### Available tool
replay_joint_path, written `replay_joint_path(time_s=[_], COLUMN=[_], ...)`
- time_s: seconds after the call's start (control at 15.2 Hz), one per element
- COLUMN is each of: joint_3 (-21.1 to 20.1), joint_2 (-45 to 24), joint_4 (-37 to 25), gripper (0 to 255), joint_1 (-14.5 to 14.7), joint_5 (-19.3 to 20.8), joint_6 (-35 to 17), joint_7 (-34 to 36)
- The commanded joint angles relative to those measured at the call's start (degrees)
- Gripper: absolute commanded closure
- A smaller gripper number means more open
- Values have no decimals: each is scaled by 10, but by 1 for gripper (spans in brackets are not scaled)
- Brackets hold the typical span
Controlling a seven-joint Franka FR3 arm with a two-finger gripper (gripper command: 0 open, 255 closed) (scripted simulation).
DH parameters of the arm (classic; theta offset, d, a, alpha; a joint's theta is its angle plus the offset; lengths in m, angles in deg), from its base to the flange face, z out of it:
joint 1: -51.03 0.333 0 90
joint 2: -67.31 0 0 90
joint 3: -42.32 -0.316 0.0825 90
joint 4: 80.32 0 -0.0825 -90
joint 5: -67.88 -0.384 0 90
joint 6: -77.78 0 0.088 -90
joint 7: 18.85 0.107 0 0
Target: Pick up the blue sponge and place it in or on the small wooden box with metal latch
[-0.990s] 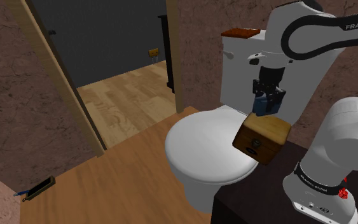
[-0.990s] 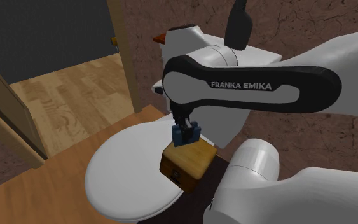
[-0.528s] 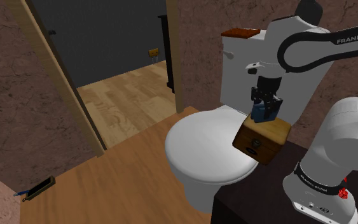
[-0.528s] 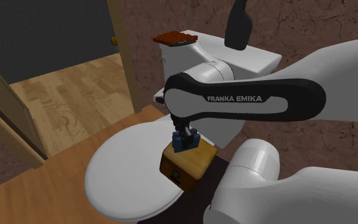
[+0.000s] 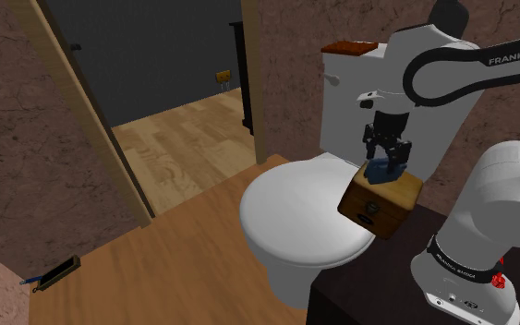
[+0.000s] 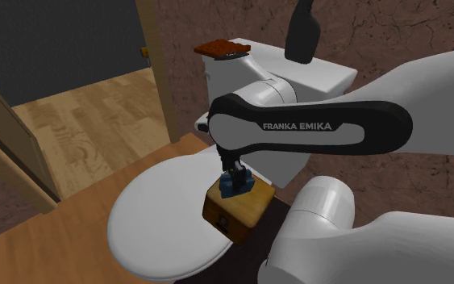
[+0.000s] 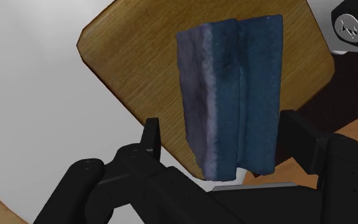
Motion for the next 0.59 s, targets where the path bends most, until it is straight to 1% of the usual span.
replay_joint_path(time_s=[0.0, 0.2, 0.4, 0.46, 0.53], joint_3=[0, 0, -13, -16, -16], joint_2=[0, 0, 8, 8, 8], joint_4=[0, 0, -54, -69, -69], gripper=[0, 0, 0, 0, 0], joint_1=[0, 0, 7, 9, 9], joint_5=[0, 0, -14, -17, -17], joint_6=[0, 0, 61, 76, 76], joint_7=[0, 0, -1, -1, -1])
